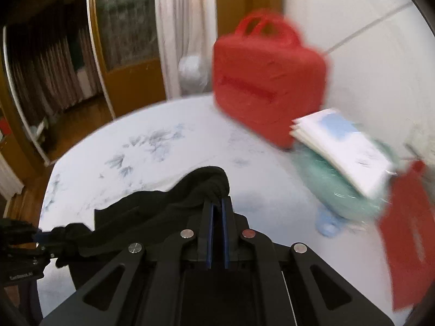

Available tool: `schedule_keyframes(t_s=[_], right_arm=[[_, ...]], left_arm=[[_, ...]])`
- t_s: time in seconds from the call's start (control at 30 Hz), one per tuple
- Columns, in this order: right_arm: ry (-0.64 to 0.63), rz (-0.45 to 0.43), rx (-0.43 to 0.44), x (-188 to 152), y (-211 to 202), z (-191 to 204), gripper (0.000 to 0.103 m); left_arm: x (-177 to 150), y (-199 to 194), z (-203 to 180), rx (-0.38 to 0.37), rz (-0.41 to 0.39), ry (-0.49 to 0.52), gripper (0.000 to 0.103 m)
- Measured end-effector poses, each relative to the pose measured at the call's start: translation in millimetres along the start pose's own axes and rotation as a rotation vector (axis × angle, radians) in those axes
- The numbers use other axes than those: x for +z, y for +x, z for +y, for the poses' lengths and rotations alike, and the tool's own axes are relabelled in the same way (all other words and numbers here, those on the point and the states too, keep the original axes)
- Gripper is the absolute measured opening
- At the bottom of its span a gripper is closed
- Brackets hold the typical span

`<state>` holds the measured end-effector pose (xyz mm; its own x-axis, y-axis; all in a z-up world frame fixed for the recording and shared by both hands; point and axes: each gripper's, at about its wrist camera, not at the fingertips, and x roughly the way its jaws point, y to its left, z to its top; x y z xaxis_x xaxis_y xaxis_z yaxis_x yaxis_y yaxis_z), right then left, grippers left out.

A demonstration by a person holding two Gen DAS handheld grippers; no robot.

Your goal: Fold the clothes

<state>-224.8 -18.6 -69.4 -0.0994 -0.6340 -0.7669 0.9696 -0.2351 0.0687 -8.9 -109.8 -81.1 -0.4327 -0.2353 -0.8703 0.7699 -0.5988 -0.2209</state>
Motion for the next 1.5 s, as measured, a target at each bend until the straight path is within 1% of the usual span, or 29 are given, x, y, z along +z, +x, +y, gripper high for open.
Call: schedule_keyframes(t_s=[0.03,0.1,0.13,0.17,0.2,0.23,0.3,0.37,0.43,0.47,0.57,0.63,0.7,0.8,0.97,1.07,1.23,1.3,1.33,1.37,1.4,1.43,1.5], right_arm=[[0.000,0.014,0.001,14.0,15.9,5.5,0.010],[0.000,0.041,0.004,41.9,47.6,16.6,0.021],[0.009,0.051,0.007,50.6,58.2,19.5,0.033],[0.035,0.053,0.017,46.8,56.4,16.0,0.039],[0.059,0.056,0.022,42.5,53.4,12.5,0.043],[0.076,0.060,0.017,35.8,46.3,8.7,0.046],[0.120,0.068,0.012,16.5,27.0,1.1,0.051],[0.185,0.084,0.025,-10.4,6.5,-4.9,0.058],[0.241,0.098,0.030,-37.9,-10.4,-3.8,0.064],[0.272,0.105,0.032,-53.9,-18.0,-0.6,0.066],[0.356,0.109,0.003,-87.9,-33.8,11.7,0.067],[0.413,0.112,-0.017,-110.6,-44.4,19.9,0.067],[0.469,0.115,-0.036,-133.3,-54.9,28.1,0.067],[0.552,0.117,-0.066,-163.8,-68.3,41.2,0.067],[0.664,0.095,-0.120,-161.2,-52.9,75.6,0.067],[0.730,0.081,-0.152,-159.7,-43.6,96.3,0.067],[0.841,0.058,-0.207,-157.1,-28.2,130.7,0.067],[0.879,0.054,-0.233,-155.2,-21.2,143.1,0.067],[0.879,0.070,-0.257,-151.9,-15.4,145.6,0.066],[0.879,0.086,-0.282,-148.5,-9.5,148.0,0.044],[0.878,0.101,-0.306,-145.2,-3.7,150.4,0.023],[0.878,0.117,-0.331,-141.8,2.1,152.8,0.012],[0.885,0.129,-0.356,-138.9,2.4,157.9,0.010]], left_arm=[[11.2,10.9,9.9,-0.017,0.029,0.000,0.037],[27.8,26.5,26.5,-0.053,0.078,0.003,0.043],[32.0,27.3,32.1,-0.049,0.077,0.010,0.049],[35.1,26.5,37.1,-0.040,0.070,0.018,0.059],[36.9,23.8,42.3,-0.030,0.057,0.023,0.062],[38.7,19.5,49.2,-0.028,0.040,0.019,0.063],[39.4,15.4,58.8,-0.020,0.030,0.018,0.065],[34.0,17.3,52.7,-0.020,0.043,0.076,0.065],[26.8,19.0,43.1,-0.012,0.049,0.143,0.065],[22.4,19.2,36.9,-0.002,0.046,0.177,0.065],[9.8,19.2,20.2,0.009,0.042,0.257,0.065],[5.4,20.8,12.1,0.027,0.051,0.295,0.065],[3.2,20.4,6.3,0.029,0.049,0.331,0.065],[8.7,21.0,3.2,-0.003,0.057,0.380,0.065],[37.4,33.3,5.5,-0.057,0.072,0.505,0.065],[49.7,48.7,10.7,-0.108,0.112,0.578,0.065],[42.7,68.8,21.7,-0.143,0.178,0.741,0.065],[44.7,72.7,27.3,-0.155,0.198,0.750,0.065],[46.1,74.5,30.2,-0.161,0.207,0.751,0.057],[47.5,76.3,33.0,-0.167,0.216,0.752,0.029],[48.8,78.0,35.9,-0.173,0.225,0.753,0.016],[50.2,79.8,38.7,-0.179,0.234,0.753,0.012],[53.0,83.3,44.4,-0.192,0.253,0.755,0.012]])
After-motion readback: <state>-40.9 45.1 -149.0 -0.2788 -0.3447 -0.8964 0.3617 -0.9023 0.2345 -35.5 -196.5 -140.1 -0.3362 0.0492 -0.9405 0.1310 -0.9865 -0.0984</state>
